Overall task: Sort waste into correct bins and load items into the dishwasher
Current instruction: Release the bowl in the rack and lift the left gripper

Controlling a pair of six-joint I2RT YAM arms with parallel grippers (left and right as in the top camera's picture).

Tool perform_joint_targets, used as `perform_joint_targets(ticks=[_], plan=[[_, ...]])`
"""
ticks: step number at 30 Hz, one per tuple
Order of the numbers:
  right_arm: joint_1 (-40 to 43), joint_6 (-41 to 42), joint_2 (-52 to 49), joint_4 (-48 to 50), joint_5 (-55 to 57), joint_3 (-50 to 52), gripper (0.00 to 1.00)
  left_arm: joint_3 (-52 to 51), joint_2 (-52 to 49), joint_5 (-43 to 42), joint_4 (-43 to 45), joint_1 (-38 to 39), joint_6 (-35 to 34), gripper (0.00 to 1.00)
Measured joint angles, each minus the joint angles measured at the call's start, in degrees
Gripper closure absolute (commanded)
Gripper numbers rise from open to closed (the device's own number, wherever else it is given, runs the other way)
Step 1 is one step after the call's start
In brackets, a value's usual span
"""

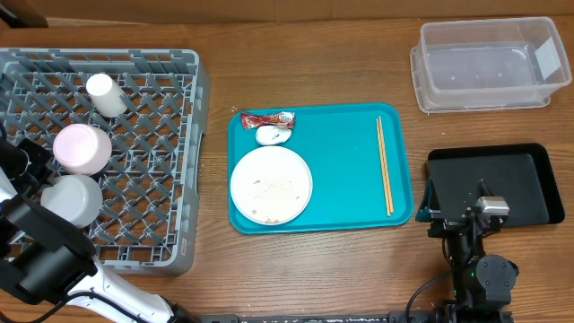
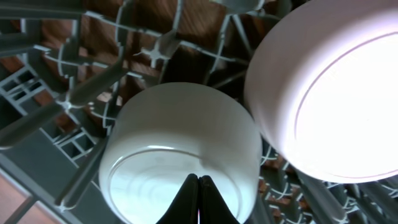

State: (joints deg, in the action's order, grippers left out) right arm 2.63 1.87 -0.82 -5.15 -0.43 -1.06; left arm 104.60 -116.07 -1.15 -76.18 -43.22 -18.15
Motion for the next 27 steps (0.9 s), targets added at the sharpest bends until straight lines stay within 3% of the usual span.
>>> perform_joint_targets(ticks=[19,23,27], plan=[[0.0,-0.02,0.0,-0.02,0.02,0.0,0.0,-6.84,1.53,-6.16,6.49,-0.02,-0.24,0.96],[0.0,-0.02,0.0,-0.02,-0.02,0.0,0.0,-2.27,0.22,-7.89,1.14,0.02,-0.09,0.96],[0.0,0.0,0.0,0.02,0.0,0.0,0.0,11.19,-0.48,-9.84,-5.84,0.0,-0.07,0.96]])
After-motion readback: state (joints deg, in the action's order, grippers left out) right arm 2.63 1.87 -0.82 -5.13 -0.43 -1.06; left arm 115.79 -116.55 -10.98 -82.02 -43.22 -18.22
